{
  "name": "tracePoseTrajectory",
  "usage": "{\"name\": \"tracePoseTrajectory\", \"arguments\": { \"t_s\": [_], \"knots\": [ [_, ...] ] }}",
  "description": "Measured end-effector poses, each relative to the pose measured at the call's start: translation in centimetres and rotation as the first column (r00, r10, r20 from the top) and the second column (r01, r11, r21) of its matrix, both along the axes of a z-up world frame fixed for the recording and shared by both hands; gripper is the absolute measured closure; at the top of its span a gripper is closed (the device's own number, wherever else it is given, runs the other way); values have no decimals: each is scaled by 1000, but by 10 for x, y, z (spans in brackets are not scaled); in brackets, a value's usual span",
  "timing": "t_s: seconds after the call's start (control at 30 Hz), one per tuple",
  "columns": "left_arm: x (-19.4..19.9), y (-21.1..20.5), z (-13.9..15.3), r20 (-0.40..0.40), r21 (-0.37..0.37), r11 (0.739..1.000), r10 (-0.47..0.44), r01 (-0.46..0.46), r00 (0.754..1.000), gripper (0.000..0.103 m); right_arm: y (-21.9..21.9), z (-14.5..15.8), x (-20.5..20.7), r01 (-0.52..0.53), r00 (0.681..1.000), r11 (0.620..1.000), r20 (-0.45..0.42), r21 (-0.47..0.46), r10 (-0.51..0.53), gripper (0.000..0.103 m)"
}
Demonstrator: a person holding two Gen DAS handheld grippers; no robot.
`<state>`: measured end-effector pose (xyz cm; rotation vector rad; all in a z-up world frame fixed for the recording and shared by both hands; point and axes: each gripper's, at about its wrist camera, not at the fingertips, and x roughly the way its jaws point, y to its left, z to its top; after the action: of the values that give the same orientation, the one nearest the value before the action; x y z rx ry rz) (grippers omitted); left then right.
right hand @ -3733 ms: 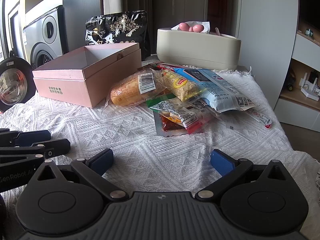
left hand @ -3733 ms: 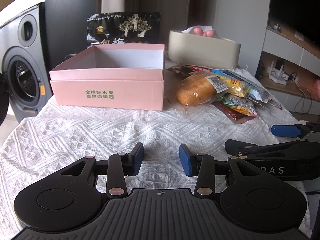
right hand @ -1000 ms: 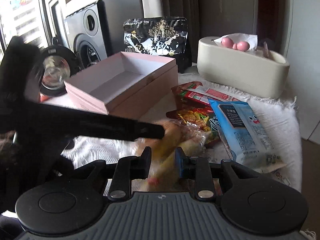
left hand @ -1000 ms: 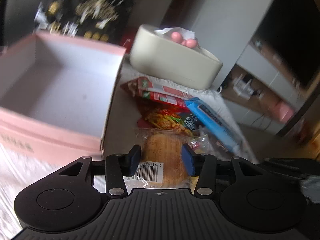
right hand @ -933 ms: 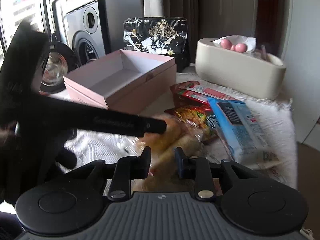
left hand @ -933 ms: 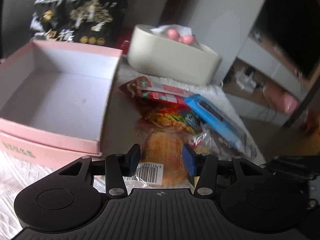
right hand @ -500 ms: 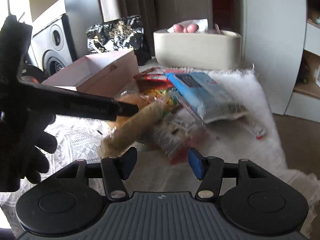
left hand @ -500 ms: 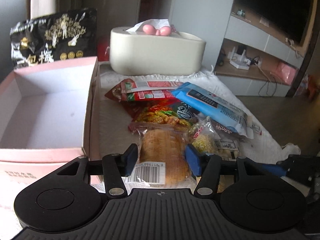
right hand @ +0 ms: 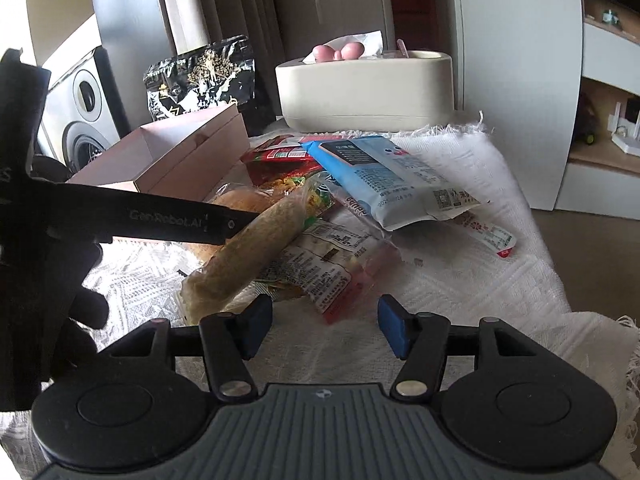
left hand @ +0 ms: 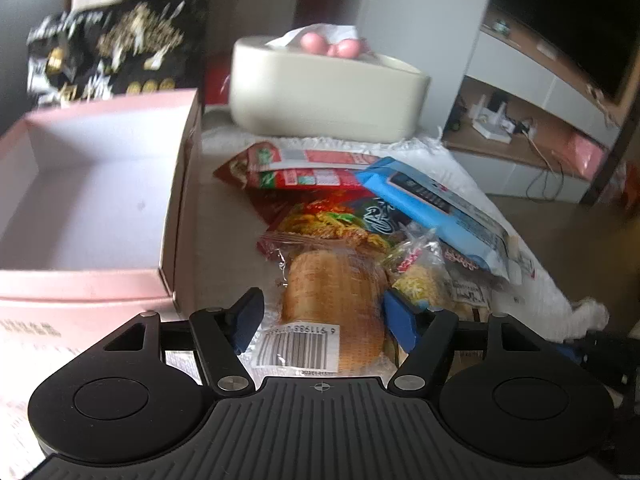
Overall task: Organize snacks
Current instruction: 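Grasp the wrapped round bun with the left tool while the right tool grasps the yellow snack stick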
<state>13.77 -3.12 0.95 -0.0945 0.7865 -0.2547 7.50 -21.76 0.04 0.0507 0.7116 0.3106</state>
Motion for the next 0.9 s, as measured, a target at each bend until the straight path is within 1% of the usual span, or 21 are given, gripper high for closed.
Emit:
{"name": "tracePoseTrajectory", "arguments": {
  "t_s": [0.1, 0.17, 0.23, 0.27, 0.33, 0.43, 0.47, 0.53, 0.67, 0.77, 0.83, 0.9],
  "knots": [
    [2, 1, 2, -18, -15, 1000, 11, -11, 1000, 32, -2, -1, 1, 2, 1000, 1000, -2, 14, -2, 44],
    [1, 2, 4, -15, -21, 1000, 2, -2, 1000, 36, -2, -1, 0, 2, 1000, 1000, -1, 14, -2, 44],
    [-4, 3, 7, -12, -38, 999, -6, 6, 1000, 42, -2, -1, 1, 2, 1000, 1000, -1, 15, -2, 43],
    [-8, 5, 10, -10, -49, 999, -11, 11, 1000, 43, -2, -1, 1, 2, 1000, 1000, -2, 15, -2, 43],
    [-21, 6, 18, 17, -61, 998, -30, 31, 999, 44, -2, -1, 1, 1, 1000, 1000, -1, 13, -1, 43],
    [-47, 9, 31, 61, -35, 998, -58, 61, 996, 44, -2, -1, 1, 1, 1000, 1000, -1, 15, -1, 43],
    [-57, 13, 34, 66, -44, 997, -67, 70, 996, 44, -2, -1, 1, 2, 1000, 1000, -2, 15, -2, 43],
    [-75, 25, 37, 56, -85, 993, -79, 83, 995, 44, 0, -1, 1, 1, 1000, 1000, -3, 6, -1, 42],
    [-110, 53, 34, 40, -126, 991, -42, 47, 998, 45, 5, -1, 2, -17, 1000, 999, -5, -31, 17, 38],
    [-131, 76, 31, 39, -165, 986, 9, -2, 999, 45, 12, -1, 4, -50, 999, 995, -10, -82, 50, 33],
    [-142, 92, 31, 45, -198, 979, 55, -45, 997, 45, 15, 0, 3, -63, 998, 992, -14, -108, 62, 32],
    [-153, 107, 32, 55, -197, 977, 98, -86, 994, 45, 14, 2, 0, -36, 999, 993, -10, -110, 35, 33]
  ]
}}
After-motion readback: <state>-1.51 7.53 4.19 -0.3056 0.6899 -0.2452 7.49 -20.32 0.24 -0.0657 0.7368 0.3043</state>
